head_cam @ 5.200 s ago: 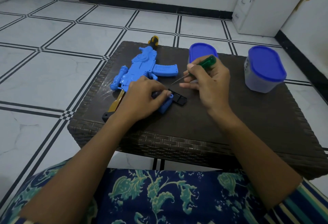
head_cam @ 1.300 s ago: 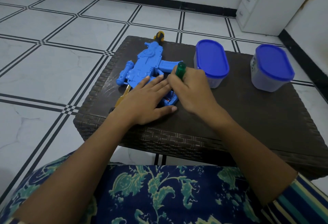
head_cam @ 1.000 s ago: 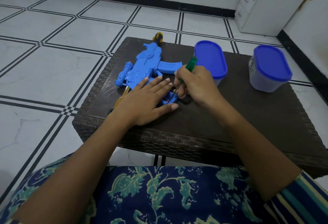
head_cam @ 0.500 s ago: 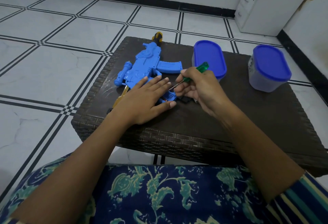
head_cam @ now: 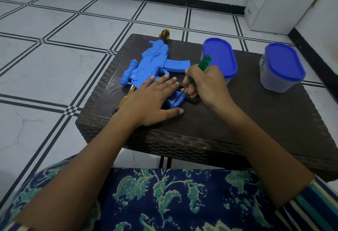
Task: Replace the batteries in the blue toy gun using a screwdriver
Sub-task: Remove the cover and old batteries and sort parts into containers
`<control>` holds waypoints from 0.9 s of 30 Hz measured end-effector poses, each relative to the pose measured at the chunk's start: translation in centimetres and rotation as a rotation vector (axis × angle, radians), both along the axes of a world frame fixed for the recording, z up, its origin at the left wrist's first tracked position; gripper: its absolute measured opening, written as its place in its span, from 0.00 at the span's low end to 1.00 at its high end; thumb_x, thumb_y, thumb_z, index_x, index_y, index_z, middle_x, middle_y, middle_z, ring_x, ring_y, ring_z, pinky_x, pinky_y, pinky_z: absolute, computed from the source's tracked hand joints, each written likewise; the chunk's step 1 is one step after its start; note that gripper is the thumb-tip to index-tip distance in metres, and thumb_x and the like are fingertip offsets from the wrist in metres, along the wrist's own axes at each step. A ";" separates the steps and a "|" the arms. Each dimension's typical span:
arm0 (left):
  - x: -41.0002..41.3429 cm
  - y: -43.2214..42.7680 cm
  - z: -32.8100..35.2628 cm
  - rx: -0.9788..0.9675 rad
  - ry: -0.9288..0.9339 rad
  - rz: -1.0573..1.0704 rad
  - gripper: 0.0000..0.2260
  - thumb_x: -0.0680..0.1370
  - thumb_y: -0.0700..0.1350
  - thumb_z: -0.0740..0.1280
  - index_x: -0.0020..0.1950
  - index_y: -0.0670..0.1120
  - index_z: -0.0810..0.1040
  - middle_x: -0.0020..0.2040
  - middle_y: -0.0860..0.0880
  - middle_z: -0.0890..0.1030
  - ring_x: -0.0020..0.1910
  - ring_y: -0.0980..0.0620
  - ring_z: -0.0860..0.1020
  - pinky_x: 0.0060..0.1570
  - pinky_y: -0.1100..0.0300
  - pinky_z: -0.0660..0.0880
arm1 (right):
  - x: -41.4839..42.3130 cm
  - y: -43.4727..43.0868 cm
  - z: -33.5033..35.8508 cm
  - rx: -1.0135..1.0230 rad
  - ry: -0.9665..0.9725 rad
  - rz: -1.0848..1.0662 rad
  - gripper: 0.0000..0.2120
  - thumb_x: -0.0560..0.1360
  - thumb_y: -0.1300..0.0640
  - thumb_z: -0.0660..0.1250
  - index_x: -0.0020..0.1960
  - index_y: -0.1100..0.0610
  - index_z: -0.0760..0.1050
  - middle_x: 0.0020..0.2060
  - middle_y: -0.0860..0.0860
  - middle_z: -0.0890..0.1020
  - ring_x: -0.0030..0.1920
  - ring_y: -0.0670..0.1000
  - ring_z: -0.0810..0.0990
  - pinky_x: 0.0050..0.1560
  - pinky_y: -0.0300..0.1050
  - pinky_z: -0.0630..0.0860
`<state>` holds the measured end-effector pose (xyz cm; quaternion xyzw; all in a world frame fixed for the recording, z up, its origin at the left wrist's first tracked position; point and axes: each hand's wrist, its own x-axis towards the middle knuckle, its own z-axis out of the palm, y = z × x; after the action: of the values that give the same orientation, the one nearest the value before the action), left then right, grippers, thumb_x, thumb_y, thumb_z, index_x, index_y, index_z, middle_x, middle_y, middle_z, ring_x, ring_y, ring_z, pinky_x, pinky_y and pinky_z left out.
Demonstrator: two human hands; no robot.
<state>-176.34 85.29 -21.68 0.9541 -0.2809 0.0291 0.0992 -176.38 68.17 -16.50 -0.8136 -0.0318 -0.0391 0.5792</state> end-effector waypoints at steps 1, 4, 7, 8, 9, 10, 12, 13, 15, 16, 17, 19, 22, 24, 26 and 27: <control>0.0 0.0 0.0 -0.002 0.002 -0.001 0.40 0.71 0.72 0.45 0.78 0.52 0.50 0.78 0.55 0.52 0.76 0.59 0.45 0.75 0.54 0.42 | 0.0 0.1 0.0 -0.036 -0.031 0.008 0.17 0.77 0.61 0.61 0.31 0.61 0.77 0.21 0.51 0.75 0.28 0.52 0.77 0.29 0.39 0.74; -0.1 0.0 0.1 -0.003 0.003 0.001 0.40 0.71 0.72 0.45 0.78 0.52 0.51 0.78 0.54 0.52 0.76 0.59 0.45 0.75 0.53 0.43 | 0.0 0.2 -0.2 -0.101 -0.095 0.025 0.16 0.77 0.60 0.61 0.31 0.61 0.77 0.20 0.50 0.76 0.26 0.49 0.76 0.33 0.46 0.76; -0.1 -0.1 0.0 -0.013 -0.005 -0.001 0.38 0.72 0.71 0.45 0.78 0.52 0.51 0.78 0.54 0.53 0.76 0.58 0.45 0.75 0.52 0.44 | -0.2 0.4 0.2 -0.188 -0.091 0.068 0.16 0.77 0.58 0.62 0.34 0.65 0.78 0.24 0.55 0.79 0.27 0.50 0.77 0.37 0.50 0.78; 0.0 -0.1 0.0 -0.021 -0.007 -0.006 0.37 0.73 0.70 0.45 0.78 0.52 0.52 0.78 0.54 0.53 0.76 0.58 0.45 0.75 0.52 0.44 | -0.3 0.5 0.5 -0.226 -0.080 0.099 0.17 0.78 0.57 0.62 0.36 0.65 0.78 0.26 0.56 0.80 0.28 0.51 0.78 0.38 0.51 0.79; 0.0 0.0 0.0 -0.026 -0.004 -0.012 0.36 0.74 0.70 0.45 0.78 0.53 0.52 0.78 0.54 0.53 0.76 0.58 0.45 0.75 0.52 0.44 | -0.4 0.5 0.8 -0.267 -0.061 0.134 0.17 0.78 0.55 0.62 0.37 0.65 0.78 0.27 0.55 0.81 0.30 0.51 0.80 0.40 0.51 0.80; 0.0 -0.1 0.0 -0.028 0.000 -0.018 0.35 0.74 0.70 0.45 0.77 0.53 0.53 0.78 0.54 0.53 0.76 0.58 0.46 0.75 0.51 0.45 | -0.6 0.4 1.1 -0.304 -0.036 0.167 0.16 0.78 0.54 0.62 0.38 0.63 0.79 0.28 0.54 0.83 0.31 0.50 0.81 0.41 0.50 0.80; -0.1 -0.1 0.0 -0.027 0.002 -0.021 0.35 0.74 0.70 0.44 0.77 0.54 0.53 0.78 0.55 0.53 0.76 0.58 0.46 0.75 0.52 0.44 | -1.0 0.2 1.3 -0.322 0.006 0.197 0.15 0.78 0.54 0.62 0.39 0.61 0.80 0.30 0.53 0.84 0.33 0.50 0.83 0.41 0.45 0.79; -0.1 -0.1 0.0 -0.024 0.002 -0.015 0.36 0.74 0.70 0.44 0.77 0.53 0.53 0.78 0.54 0.53 0.76 0.58 0.46 0.75 0.52 0.44 | -1.0 0.0 1.3 -0.275 0.030 0.182 0.15 0.78 0.55 0.62 0.39 0.62 0.80 0.30 0.54 0.84 0.33 0.50 0.82 0.39 0.43 0.79; 0.0 -0.1 0.0 -0.015 0.005 -0.005 0.37 0.73 0.70 0.43 0.78 0.52 0.53 0.78 0.54 0.53 0.76 0.58 0.45 0.75 0.53 0.43 | -0.8 -0.6 0.9 -0.058 0.140 0.120 0.14 0.78 0.57 0.62 0.38 0.63 0.79 0.30 0.57 0.82 0.31 0.52 0.80 0.36 0.40 0.77; 0.1 -0.1 -0.1 -0.011 0.005 -0.002 0.37 0.73 0.70 0.43 0.78 0.52 0.53 0.78 0.54 0.53 0.76 0.58 0.45 0.75 0.53 0.43 | -0.7 -0.9 0.8 0.059 0.210 0.097 0.14 0.78 0.57 0.62 0.38 0.62 0.79 0.30 0.58 0.81 0.32 0.53 0.80 0.38 0.42 0.77; 0.1 -0.2 -0.1 -0.009 0.006 -0.001 0.37 0.73 0.70 0.43 0.77 0.52 0.54 0.78 0.55 0.54 0.76 0.59 0.45 0.75 0.53 0.43 | -0.7 -1.4 0.8 0.141 0.270 0.090 0.13 0.79 0.57 0.62 0.39 0.62 0.79 0.30 0.59 0.81 0.33 0.54 0.80 0.42 0.46 0.78; 0.3 -0.1 -0.2 -0.006 0.009 0.005 0.37 0.73 0.71 0.43 0.77 0.52 0.54 0.78 0.55 0.54 0.76 0.59 0.45 0.75 0.53 0.44 | -0.7 -1.9 0.5 0.194 0.327 0.104 0.12 0.79 0.56 0.62 0.41 0.62 0.78 0.32 0.60 0.81 0.34 0.56 0.81 0.50 0.54 0.80; 0.2 -0.1 -0.1 -0.014 0.018 0.015 0.37 0.73 0.71 0.43 0.77 0.52 0.55 0.78 0.55 0.54 0.76 0.59 0.45 0.75 0.52 0.45 | -0.8 -1.9 0.4 0.221 0.337 0.116 0.12 0.79 0.57 0.63 0.43 0.63 0.78 0.32 0.60 0.81 0.34 0.56 0.81 0.53 0.57 0.80; 0.1 -0.1 -0.1 -0.027 0.025 0.019 0.36 0.74 0.70 0.44 0.77 0.52 0.55 0.78 0.55 0.54 0.76 0.60 0.45 0.75 0.52 0.45 | -0.8 -1.9 0.5 0.265 0.334 0.099 0.12 0.79 0.57 0.62 0.42 0.63 0.78 0.31 0.60 0.81 0.34 0.56 0.81 0.52 0.57 0.80; 0.2 -0.1 0.0 -0.061 0.032 0.027 0.33 0.76 0.68 0.46 0.77 0.52 0.57 0.77 0.55 0.56 0.76 0.60 0.46 0.75 0.54 0.44 | -0.6 -2.0 0.7 0.335 0.320 0.087 0.12 0.80 0.58 0.62 0.42 0.64 0.77 0.31 0.60 0.81 0.33 0.55 0.81 0.47 0.52 0.81; 0.2 -0.1 0.0 -0.090 0.036 0.032 0.32 0.77 0.66 0.48 0.76 0.52 0.58 0.77 0.55 0.57 0.76 0.61 0.47 0.75 0.55 0.44 | -0.5 -2.1 0.8 0.359 0.312 0.086 0.12 0.80 0.58 0.61 0.42 0.64 0.77 0.32 0.61 0.80 0.34 0.55 0.81 0.45 0.50 0.82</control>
<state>-176.18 85.17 -21.68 0.9534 -0.2623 0.0260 0.1466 -176.89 66.08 -15.73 -0.6918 0.0308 0.1069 0.7134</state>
